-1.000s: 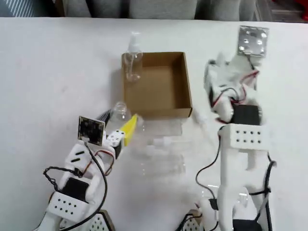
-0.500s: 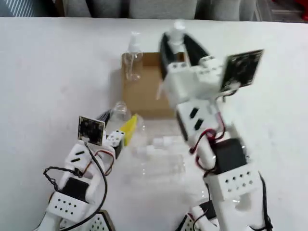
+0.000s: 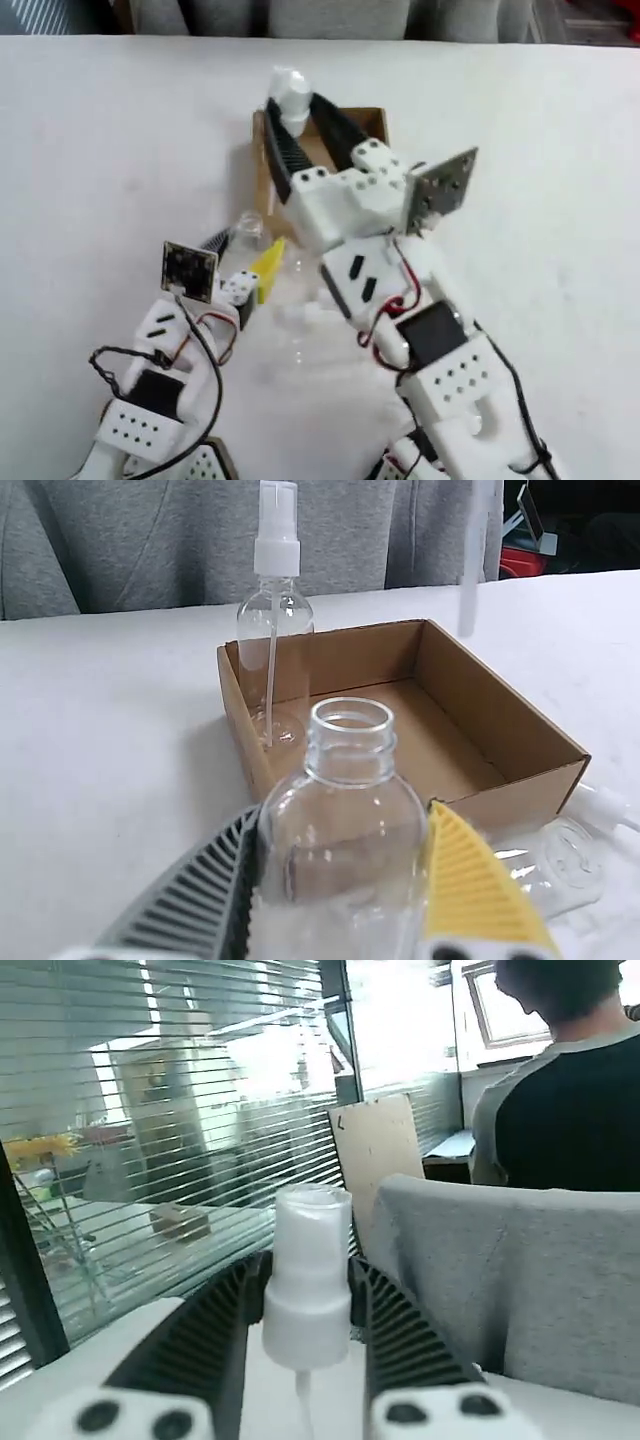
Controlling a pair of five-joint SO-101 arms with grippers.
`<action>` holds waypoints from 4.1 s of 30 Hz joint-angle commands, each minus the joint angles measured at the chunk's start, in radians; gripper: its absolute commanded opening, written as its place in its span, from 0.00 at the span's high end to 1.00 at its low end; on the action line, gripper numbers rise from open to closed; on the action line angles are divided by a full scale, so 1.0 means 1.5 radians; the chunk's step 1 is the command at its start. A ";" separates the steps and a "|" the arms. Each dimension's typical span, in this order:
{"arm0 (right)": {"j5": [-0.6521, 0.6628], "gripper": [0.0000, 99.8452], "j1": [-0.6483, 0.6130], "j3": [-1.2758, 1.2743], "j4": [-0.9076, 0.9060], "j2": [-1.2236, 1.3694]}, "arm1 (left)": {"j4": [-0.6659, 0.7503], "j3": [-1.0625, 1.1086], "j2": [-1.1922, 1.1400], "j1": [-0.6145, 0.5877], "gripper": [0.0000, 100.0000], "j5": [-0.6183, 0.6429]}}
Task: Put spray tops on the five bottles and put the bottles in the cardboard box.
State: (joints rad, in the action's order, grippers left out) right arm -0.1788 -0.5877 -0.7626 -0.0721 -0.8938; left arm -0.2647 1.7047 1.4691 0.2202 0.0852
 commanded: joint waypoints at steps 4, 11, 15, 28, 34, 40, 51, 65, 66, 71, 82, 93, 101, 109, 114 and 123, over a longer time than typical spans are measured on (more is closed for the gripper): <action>-0.004 0.98 -0.025 0.006 0.077 0.062 | -0.002 -0.003 0.009 0.005 0.98 -0.007; -0.009 0.98 -0.026 0.002 0.083 0.096 | -0.002 -0.003 0.009 0.005 0.98 -0.007; -0.010 0.98 -0.027 -0.017 0.084 0.095 | -0.002 -0.003 0.009 0.005 0.98 -0.007; -0.010 0.98 -0.067 -0.143 0.086 0.090 | -0.002 -0.003 0.009 0.004 0.98 -0.007; -0.010 0.98 -0.068 -0.207 0.085 0.027 | -0.001 -0.003 0.009 0.004 0.98 -0.007; -0.010 0.98 -0.102 -0.226 0.084 0.017 | 0.000 -0.003 0.009 0.004 0.98 -0.007; -0.010 0.98 -0.110 -0.238 0.083 0.018 | 0.000 -0.003 0.009 0.004 0.98 -0.007; -0.010 0.98 -0.108 -0.248 0.120 0.081 | 0.000 -0.003 0.009 0.004 0.98 -0.007; -0.010 0.98 -0.103 -0.248 0.120 0.082 | 0.000 -0.003 0.009 0.004 0.98 -0.007; -0.010 0.98 -0.080 -0.245 0.121 0.082 | 0.000 -0.003 0.009 0.004 0.98 -0.007; -0.010 0.98 -0.084 -0.248 0.116 0.082 | 0.000 -0.003 0.009 0.004 0.98 -0.007; -0.010 0.98 -0.085 -0.249 0.064 0.082 | 0.001 -0.003 0.009 0.004 0.98 -0.007; -0.010 0.98 -0.117 -0.258 0.064 0.079 | 0.002 -0.003 0.009 0.004 0.98 -0.007; -0.010 0.98 -0.117 -0.258 0.063 0.077 | 0.002 -0.003 0.009 0.004 0.98 -0.007; -0.007 0.93 -0.117 -0.255 0.039 0.077 | 0.002 -0.003 0.009 0.004 0.98 -0.007; -0.009 0.80 -0.118 -0.247 0.019 0.074 | 0.002 -0.003 0.009 0.004 0.98 -0.007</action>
State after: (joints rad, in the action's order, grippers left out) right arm -0.1864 -0.7580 -1.1569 -0.0384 -0.7664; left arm -0.2723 1.7047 1.4691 0.2202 0.0852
